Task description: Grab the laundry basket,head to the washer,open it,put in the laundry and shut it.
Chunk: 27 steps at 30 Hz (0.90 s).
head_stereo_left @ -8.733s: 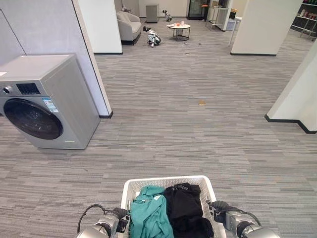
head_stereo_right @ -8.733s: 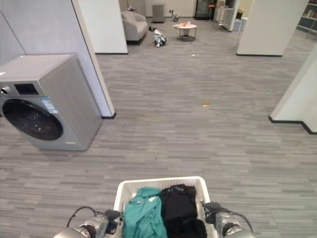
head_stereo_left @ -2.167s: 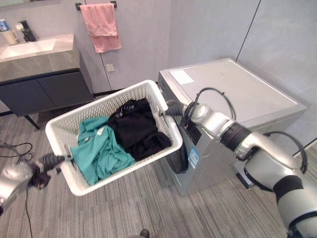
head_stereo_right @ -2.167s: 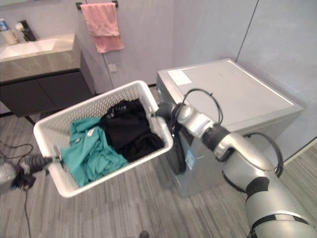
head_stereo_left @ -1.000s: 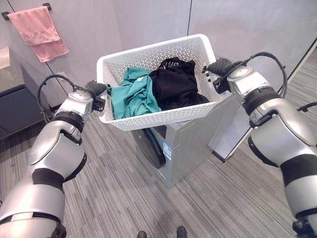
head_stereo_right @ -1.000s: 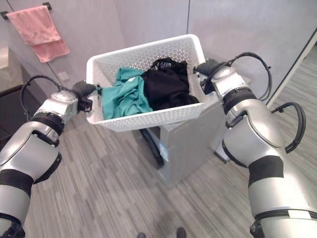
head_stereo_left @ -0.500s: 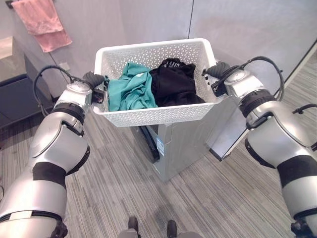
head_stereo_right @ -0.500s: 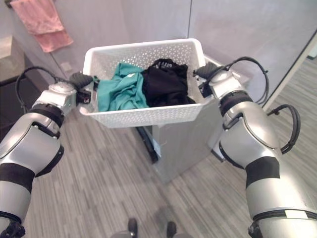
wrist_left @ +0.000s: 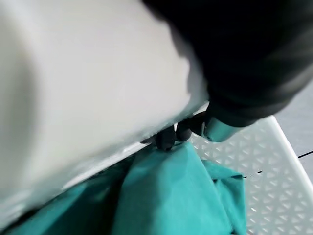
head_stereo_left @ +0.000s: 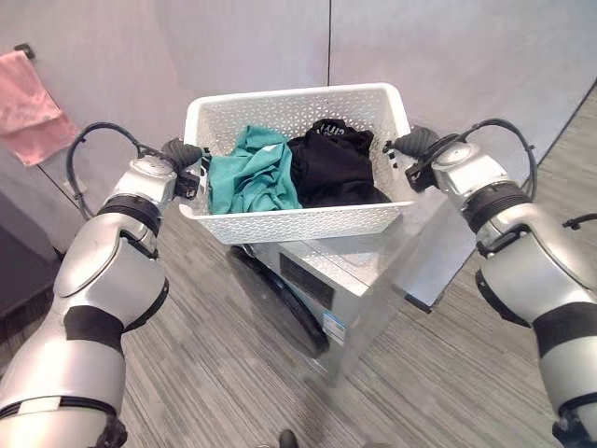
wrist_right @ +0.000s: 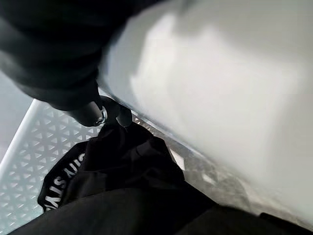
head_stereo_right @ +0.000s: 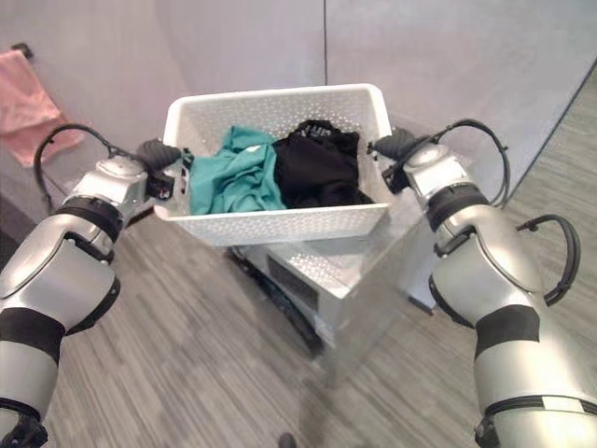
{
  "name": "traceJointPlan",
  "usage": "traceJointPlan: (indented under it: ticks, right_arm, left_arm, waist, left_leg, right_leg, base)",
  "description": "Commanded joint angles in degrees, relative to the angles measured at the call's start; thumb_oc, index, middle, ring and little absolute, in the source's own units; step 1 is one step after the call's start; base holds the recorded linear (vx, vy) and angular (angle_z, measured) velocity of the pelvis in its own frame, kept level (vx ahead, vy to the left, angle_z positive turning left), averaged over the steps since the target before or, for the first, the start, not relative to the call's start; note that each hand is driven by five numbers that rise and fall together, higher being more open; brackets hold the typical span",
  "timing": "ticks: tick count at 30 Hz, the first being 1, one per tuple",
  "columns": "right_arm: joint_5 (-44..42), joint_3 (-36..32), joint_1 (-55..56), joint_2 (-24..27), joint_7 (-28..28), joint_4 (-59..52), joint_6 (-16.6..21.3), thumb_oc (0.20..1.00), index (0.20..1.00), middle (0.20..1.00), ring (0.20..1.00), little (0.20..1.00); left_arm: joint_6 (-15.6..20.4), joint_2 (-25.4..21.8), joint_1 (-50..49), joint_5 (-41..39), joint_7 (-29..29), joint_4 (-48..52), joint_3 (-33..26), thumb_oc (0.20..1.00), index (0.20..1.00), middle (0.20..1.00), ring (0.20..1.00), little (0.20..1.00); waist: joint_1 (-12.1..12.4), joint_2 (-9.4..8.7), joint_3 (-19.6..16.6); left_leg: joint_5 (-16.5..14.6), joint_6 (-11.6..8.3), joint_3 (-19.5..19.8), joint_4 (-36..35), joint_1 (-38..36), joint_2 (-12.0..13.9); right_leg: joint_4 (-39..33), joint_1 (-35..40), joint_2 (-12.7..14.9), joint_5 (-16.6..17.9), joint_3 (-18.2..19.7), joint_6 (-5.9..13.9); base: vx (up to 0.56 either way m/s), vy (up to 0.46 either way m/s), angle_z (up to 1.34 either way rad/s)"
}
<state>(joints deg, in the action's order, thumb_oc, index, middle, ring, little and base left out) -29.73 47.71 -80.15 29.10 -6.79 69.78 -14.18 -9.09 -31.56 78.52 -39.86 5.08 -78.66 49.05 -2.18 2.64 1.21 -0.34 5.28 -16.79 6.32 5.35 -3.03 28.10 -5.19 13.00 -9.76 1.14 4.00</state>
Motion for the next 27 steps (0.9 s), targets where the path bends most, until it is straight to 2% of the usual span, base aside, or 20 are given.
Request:
traceJointPlan:
  ticks: [1, 2, 3, 4, 5, 6, 7, 8, 10, 12, 15, 17, 18, 19, 20, 21, 22, 23, 25, 27]
  right_arm:
    - [0.7, 3.1, -3.6, -1.1, -2.7, 2.3, 2.2, 0.2, 0.2, 0.2, 0.2, 0.2]
    - [0.5, 3.4, -4.0, -1.5, -2.7, 2.5, 2.3, 0.2, 0.2, 0.2, 0.2, 0.2]
    - [0.4, 3.3, -4.0, -2.0, -2.7, 3.1, 2.3, 0.2, 0.2, 0.2, 0.2, 0.2]
    - [0.4, 3.3, -4.0, -2.0, -2.7, 3.1, 2.3, 0.2, 0.2, 0.2, 0.2, 0.2]
    - [0.3, 3.6, -3.6, -2.9, -2.5, 3.4, 2.2, 0.2, 0.2, 0.2, 0.2, 0.2]
    - [0.1, 4.1, -2.9, -3.7, -2.6, 3.5, 2.4, 0.2, 0.2, 0.2, 0.2, 0.2]
    - [0.1, 4.1, -2.8, -3.7, -2.6, 3.5, 2.4, 0.2, 0.2, 0.2, 0.2, 0.2]
    - [0.0, 4.3, -2.1, -3.7, -2.6, 2.5, 2.0, 0.2, 0.2, 0.2, 0.2, 0.2]
    - [0.7, 5.4, 0.6, -2.4, -2.8, -1.5, 1.3, 0.2, 0.2, 0.2, 0.2, 0.2]
    - [0.0, 7.0, 2.1, -0.2, -3.6, -6.4, 1.2, 0.2, 0.2, 0.2, 0.2, 0.2]
    - [-0.9, 8.1, 3.6, 4.8, -4.4, -17.9, 1.4, 0.2, 0.2, 0.2, 0.2, 0.2]
    - [-0.9, 8.3, 4.0, 6.6, -5.0, -20.7, 1.6, 0.2, 0.2, 0.2, 0.2, 0.2]
    - [-1.0, 8.4, 6.9, 10.7, -5.8, -28.9, 1.8, 0.2, 0.2, 0.2, 0.2, 0.2]
    - [-1.0, 8.4, 7.0, 10.7, -5.8, -28.9, 1.8, 0.2, 0.2, 0.2, 0.2, 0.2]
    - [-0.1, 7.3, 10.1, 14.4, -5.9, -33.7, 2.2, 0.2, 0.2, 0.2, 0.2, 0.2]
    - [0.0, 6.8, 11.0, 15.2, -5.6, -35.3, 2.8, 0.2, 0.2, 0.2, 0.2, 0.2]
    - [0.2, 6.0, 12.8, 15.7, -5.8, -36.9, 3.2, 0.2, 0.2, 0.2, 0.2, 0.2]
    - [0.3, 6.0, 12.8, 15.7, -5.8, -37.0, 3.2, 0.2, 0.2, 0.2, 0.2, 0.2]
    - [0.8, 5.4, 14.3, 15.7, -6.6, -37.9, 2.9, 0.2, 0.2, 0.2, 0.2, 0.2]
    - [1.2, 4.7, 15.4, 15.4, -6.8, -37.2, 2.3, 0.2, 0.2, 0.2, 0.2, 0.2]
  left_arm:
    - [4.2, -1.6, 8.1, 1.6, 0.5, 0.1, -1.9, 0.2, 0.2, 0.2, 0.2, 0.2]
    - [4.1, -1.2, 8.9, 2.3, 0.8, 0.0, -1.6, 0.2, 0.2, 0.2, 0.2, 0.2]
    - [3.9, -1.2, 9.7, 2.9, 1.1, -0.3, -1.3, 0.2, 0.2, 0.2, 0.2, 0.2]
    - [3.9, -1.2, 9.7, 2.9, 1.1, -0.3, -1.3, 0.2, 0.2, 0.2, 0.2, 0.2]
    - [3.8, -1.4, 9.9, 3.5, 1.2, -0.7, -1.4, 0.2, 0.2, 0.2, 0.2, 0.2]
    - [4.0, -1.8, 9.7, 4.7, 1.5, -1.1, -1.6, 0.2, 0.2, 0.2, 0.2, 0.2]
    - [4.0, -1.8, 9.6, 4.7, 1.5, -1.1, -1.6, 0.2, 0.2, 0.2, 0.2, 0.2]
    - [3.9, -2.3, 9.3, 4.7, 1.5, -1.0, -1.7, 0.2, 0.2, 0.2, 0.2, 0.2]
    - [3.7, -3.2, 7.8, 5.4, 2.0, 0.0, -2.0, 0.2, 0.2, 0.2, 0.2, 0.2]
    - [4.3, -3.6, 6.1, 5.6, 2.3, 1.3, -1.9, 0.2, 0.2, 0.2, 0.2, 0.2]
    - [5.0, -4.9, 4.1, 4.3, 2.7, 4.3, -2.4, 0.2, 0.2, 0.2, 0.2, 0.2]
    - [5.0, -4.9, 3.3, 4.4, 3.1, 4.7, -2.6, 0.2, 0.2, 0.2, 0.2, 0.2]
    - [5.2, -5.7, 0.8, 4.3, 3.5, 5.4, -3.4, 0.2, 0.2, 0.2, 0.2, 0.2]
    - [5.2, -5.7, 0.8, 4.3, 3.5, 5.4, -3.4, 0.2, 0.2, 0.2, 0.2, 0.2]
    - [5.2, -4.3, -1.1, 5.7, 3.7, 5.4, -3.5, 0.2, 0.2, 0.2, 0.2, 0.2]
    - [5.4, -4.1, -1.5, 6.3, 3.7, 5.2, -3.2, 0.2, 0.2, 0.2, 0.2, 0.2]
    - [5.9, -4.4, -2.6, 6.2, 3.4, 5.0, -3.0, 0.2, 0.2, 0.2, 0.2, 0.2]
    - [5.9, -4.4, -2.6, 6.2, 3.4, 5.0, -3.0, 0.2, 0.2, 0.2, 0.2, 0.2]
    - [5.8, -5.1, -3.9, 6.7, 3.8, 4.2, -3.0, 0.2, 0.2, 0.2, 0.2, 0.2]
    - [5.7, -4.4, -4.9, 6.8, 3.7, 4.7, -3.4, 0.2, 0.2, 0.2, 0.2, 0.2]
  waist:
    - [-0.7, 0.27, 3.7]
    - [-1.5, 0.59, 4.4]
    - [-1.9, 0.94, 5.2]
    - [-2.0, 0.98, 5.2]
    - [-2.6, 1.1, 5.6]
    - [-3.8, 0.22, 6.3]
    - [-4.1, 0.34, 6.5]
    - [-4.2, -0.17, 6.4]
    - [-4.7, -0.85, 5.9]
    - [-5.4, -1.55, 5.4]
    - [-5.7, -2.32, 7.3]
    - [-5.6, -2.66, 7.9]
    - [-5.7, -2.7, 8.4]
    - [-5.7, -2.7, 8.4]
    - [-6.5, -2.49, 8.1]
    - [-6.2, -1.56, 8.0]
    - [-4.8, -0.17, 8.3]
    - [-4.9, -0.18, 8.2]
    - [-4.3, 0.13, 8.3]
    - [-4.5, 0.51, 7.9]
  left_leg:
    - [0.7, -2.84, 1.3, 3.2, 3.7, 2.0]
    - [0.6, -2.65, 1.9, 1.6, 2.2, 1.4]
    - [0.3, -2.75, 2.1, -0.2, 0.3, 1.1]
    - [0.4, -2.78, 2.1, -0.3, 0.3, 1.1]
    - [0.1, -3.17, 2.2, -2.2, -2.6, 0.9]
    - [-1.0, -3.58, 3.2, -3.1, -5.9, -0.4]
    - [-1.1, -3.62, 3.5, -3.2, -6.2, -0.3]
    - [-1.8, -3.82, 3.4, -3.0, -7.2, -0.7]
    - [-2.4, -4.37, 3.3, -0.4, -7.9, -0.1]
    - [-0.7, -6.14, 2.1, 7.6, -5.6, 0.7]
    - [4.3, -10.73, 2.2, 22.3, 0.9, 3.0]
    - [5.5, -11.54, 3.2, 26.2, 2.9, 3.3]
    - [4.5, -10.07, 4.7, 26.0, 3.6, 4.0]
    - [4.5, -10.07, 4.7, 26.0, 3.6, 4.0]
    - [4.1, -8.54, 5.8, 13.9, 1.7, 9.4]
    - [4.3, -8.37, 9.5, 6.7, 0.5, 8.7]
    - [5.2, -9.18, 19.5, 0.0, -0.6, 6.2]
    - [5.4, -9.18, 19.6, -0.2, -0.4, 6.2]
    - [3.1, -9.67, 24.5, 0.5, -1.7, 3.8]
    - [2.5, -9.49, 22.3, -1.5, -2.9, 4.3]
  right_leg:
    - [-9.0, 6.6, -3.5, 19.4, 2.7, 1.77]
    - [-7.7, 3.6, -7.1, 15.8, 2.3, 1.3]
    - [-8.2, 1.2, -8.9, 11.9, -0.9, 0.78]
    - [-8.3, 1.1, -9.0, 12.0, -0.9, 0.73]
    - [-11.9, -2.3, -12.0, 10.1, -4.5, -0.11]
    - [-17.2, -5.6, -14.3, 12.3, -7.7, -0.6]
    - [-17.5, -5.2, -14.3, 12.3, -8.0, -0.6]
    - [-19.5, -5.0, -13.4, 13.5, -11.2, -0.76]
    - [-21.4, -1.5, -12.7, 13.4, -13.0, -1.54]
    - [-23.1, 0.8, -14.0, 13.2, -9.5, -3.12]
    - [-24.7, 4.0, -14.0, 13.2, -7.8, -4.77]
    - [-24.7, 4.5, -13.7, 13.0, -7.6, -5.25]
    - [-24.3, 4.8, -13.4, 12.4, -5.7, -5.19]
    - [-24.3, 4.8, -13.4, 12.4, -5.6, -5.19]
    - [-24.4, 5.1, -11.9, 11.9, -4.1, -3.65]
    - [-24.6, 5.4, -12.2, 11.5, -2.7, -2.95]
    - [-25.1, 5.9, -12.5, 11.4, 0.5, -2.28]
    - [-25.2, 5.8, -12.5, 11.5, 0.4, -2.28]
    - [-25.1, 5.6, -11.6, 11.8, 2.9, -1.2]
    - [-26.0, 6.1, -11.3, 12.3, 3.4, -0.8]
  base:
    - [0.2, 0.265, -0.35]
    - [0.22, 0.255, -0.05]
    - [0.14, 0.169, 0.13]
    - [0.21, 0.145, 0.2]
    - [0.33, 0.097, 0.23]
    - [0.34, 0.1, -0.02]
    - [0.3, 0.043, -0.09]
    - [0.17, -0.004, 0.06]
    - [0.25, -0.038, 0.26]
    - [0.18, -0.086, 0.17]
    - [0.09, -0.067, 0.19]
    - [0.05, 0.01, -0.2]
    - [0.08, 0.066, -0.45]
    - [0.2, 0.256, -0.75]
    - [0.2, 0.299, -0.51]
    - [0.3, 0.476, -0.31]
    - [0.18, 0.285, -0.04]
    - [0.16, 0.249, -0.61]
    - [0.1, 0.155, -1.19]
    - [0.07, 0.246, -0.81]
